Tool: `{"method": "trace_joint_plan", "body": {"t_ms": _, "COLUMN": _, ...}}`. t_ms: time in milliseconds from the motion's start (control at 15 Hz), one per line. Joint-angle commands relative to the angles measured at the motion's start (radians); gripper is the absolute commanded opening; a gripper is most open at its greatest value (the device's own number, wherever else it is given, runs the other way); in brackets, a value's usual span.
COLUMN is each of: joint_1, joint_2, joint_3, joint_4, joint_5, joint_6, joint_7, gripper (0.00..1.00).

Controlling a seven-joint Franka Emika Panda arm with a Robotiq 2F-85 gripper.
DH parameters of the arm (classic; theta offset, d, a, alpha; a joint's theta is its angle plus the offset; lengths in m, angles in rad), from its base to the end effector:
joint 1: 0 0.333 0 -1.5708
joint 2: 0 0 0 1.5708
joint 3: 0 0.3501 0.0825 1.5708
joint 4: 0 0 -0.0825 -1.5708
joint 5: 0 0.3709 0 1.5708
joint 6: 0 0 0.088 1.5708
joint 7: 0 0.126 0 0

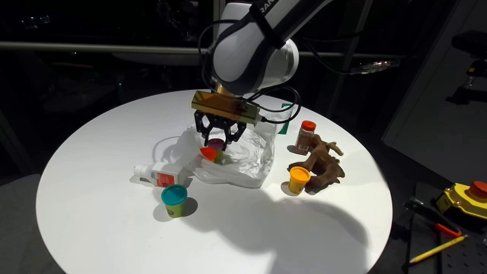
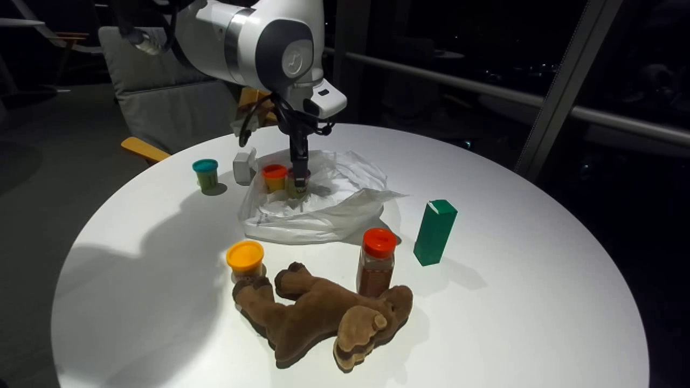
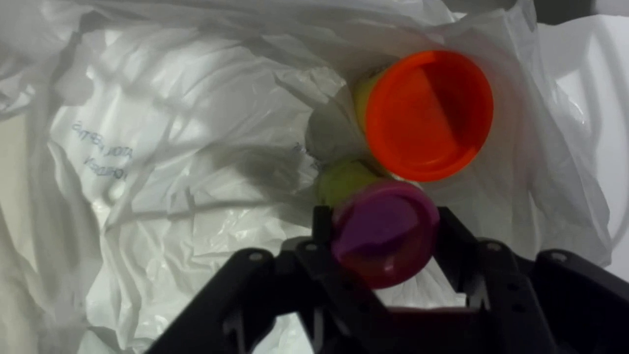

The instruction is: Remove the objects from the plastic and put them on the table

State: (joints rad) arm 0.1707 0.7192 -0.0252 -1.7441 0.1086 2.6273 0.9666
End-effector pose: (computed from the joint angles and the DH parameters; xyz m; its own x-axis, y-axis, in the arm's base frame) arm 0.6896 0.1015 0.1952 0.6148 -0.7871 0.0495 -0.7727 -0.6137 -0.1624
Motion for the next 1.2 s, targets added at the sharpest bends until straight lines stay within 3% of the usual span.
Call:
{"method": "trace_joint_plan", "body": {"t_ms": 0, "joint_1": 0.031, "joint_2": -0.014, "joint_3": -0.036, "joint_4": -0.001, "joint_5": -0.002, "joint_6": 0.018, "joint_7": 0.011, "gripper": 0.28}}
{"method": "trace_joint_plan", "body": {"t_ms": 267, "joint_1": 0.119, "joint_2": -0.131, "joint_3": -0.120, "joint_4": -0.112, "joint_5": -0.070, "joint_6": 0.055, "joint_7": 0.074, "gripper": 0.28}}
{"method": "trace_joint_plan", "body": {"t_ms": 533, "joint_1": 0.249, "joint_2": -0.287, "joint_3": -0.215, "joint_4": -0.251, "joint_5": -0.233, "joint_6": 0.074, "joint_7": 0.193, "gripper": 0.28}}
{"method": "trace_joint_plan", "body": {"t_ms": 667, "joint_1": 0.286, "joint_2": -0.358, "joint_3": -0.220, "joint_4": -0.314, "joint_5": -0.327, "joint_6": 0.053, "joint_7": 0.244, "gripper": 0.28}}
{"method": "trace_joint_plan", "body": {"t_ms": 800, "joint_1": 0.305, "joint_2": -0.431, "joint_3": -0.199, "joint_4": -0.389, "joint_5": -0.416, "joint_6": 0.037, "joint_7": 0.290, "gripper": 0.28}}
{"method": "trace_joint_plan", "body": {"t_ms": 1133, "joint_1": 0.283, "joint_2": -0.557, "joint_3": -0.069, "joint_4": -0.583, "joint_5": -0.543, "joint_6": 0.047, "joint_7": 0.325, "gripper": 0.28}}
